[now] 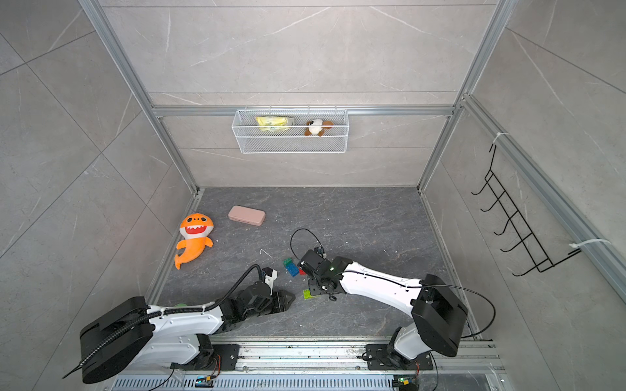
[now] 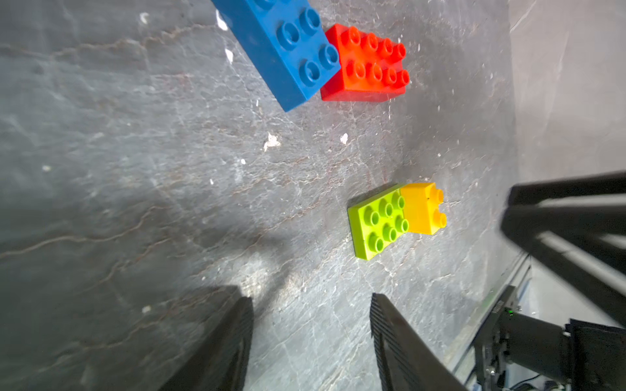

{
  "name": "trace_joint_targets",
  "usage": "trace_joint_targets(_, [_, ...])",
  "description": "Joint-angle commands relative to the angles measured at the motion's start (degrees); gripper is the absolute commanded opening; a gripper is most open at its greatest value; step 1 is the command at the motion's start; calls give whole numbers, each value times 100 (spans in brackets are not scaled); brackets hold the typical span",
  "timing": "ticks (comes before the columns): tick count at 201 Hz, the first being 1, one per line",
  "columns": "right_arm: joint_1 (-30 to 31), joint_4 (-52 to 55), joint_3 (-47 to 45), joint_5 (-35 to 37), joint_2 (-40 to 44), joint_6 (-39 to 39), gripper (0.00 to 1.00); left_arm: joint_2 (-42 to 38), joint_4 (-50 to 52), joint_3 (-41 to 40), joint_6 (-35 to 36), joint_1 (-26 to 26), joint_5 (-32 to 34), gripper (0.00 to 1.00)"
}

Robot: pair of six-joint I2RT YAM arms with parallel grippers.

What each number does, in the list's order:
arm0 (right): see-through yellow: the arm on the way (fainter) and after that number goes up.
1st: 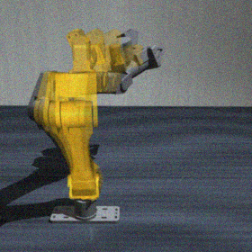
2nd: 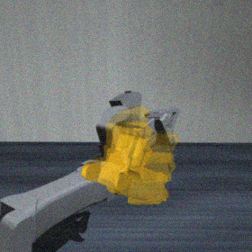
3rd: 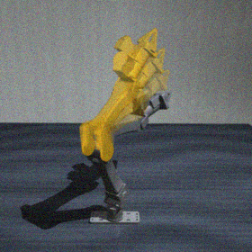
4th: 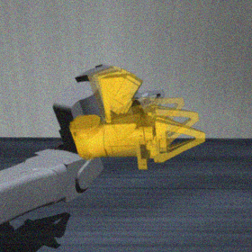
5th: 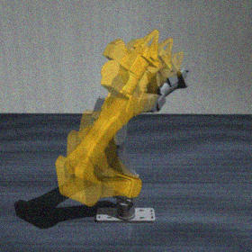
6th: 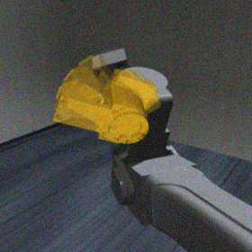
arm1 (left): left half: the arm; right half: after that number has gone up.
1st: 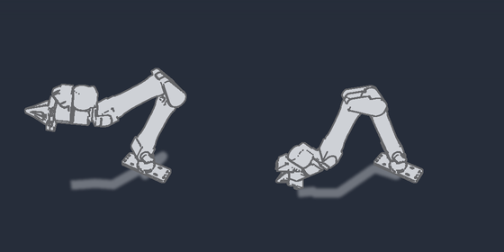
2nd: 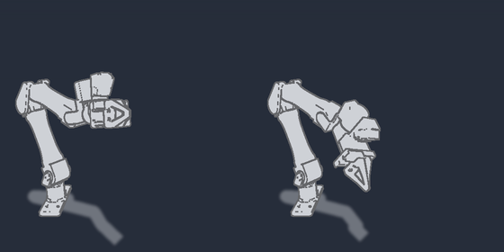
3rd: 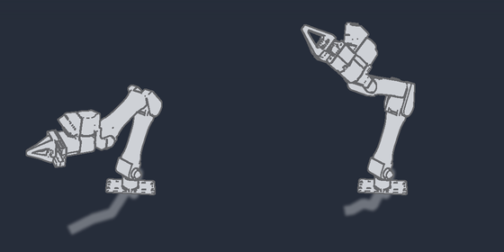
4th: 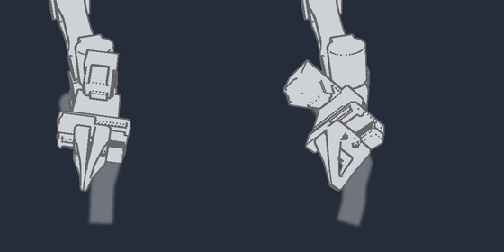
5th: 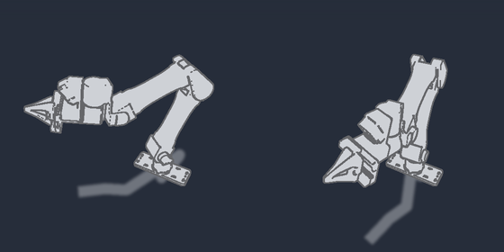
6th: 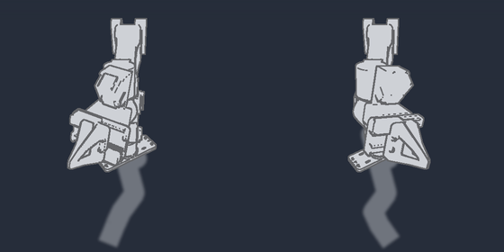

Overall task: Assemble the number 5 with lego
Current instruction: Assemble the lego brick with the lego brick, then pick up the lego brick from the center of the board.

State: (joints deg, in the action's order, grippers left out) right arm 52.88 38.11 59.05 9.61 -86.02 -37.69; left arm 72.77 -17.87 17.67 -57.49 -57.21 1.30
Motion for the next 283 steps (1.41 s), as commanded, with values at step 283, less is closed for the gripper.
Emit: trace_joint_targets(283, [-1711, -1912, 774, -2538, -1873, 2457, 68, 1443, 656, 1072, 554, -410, 467, 24])
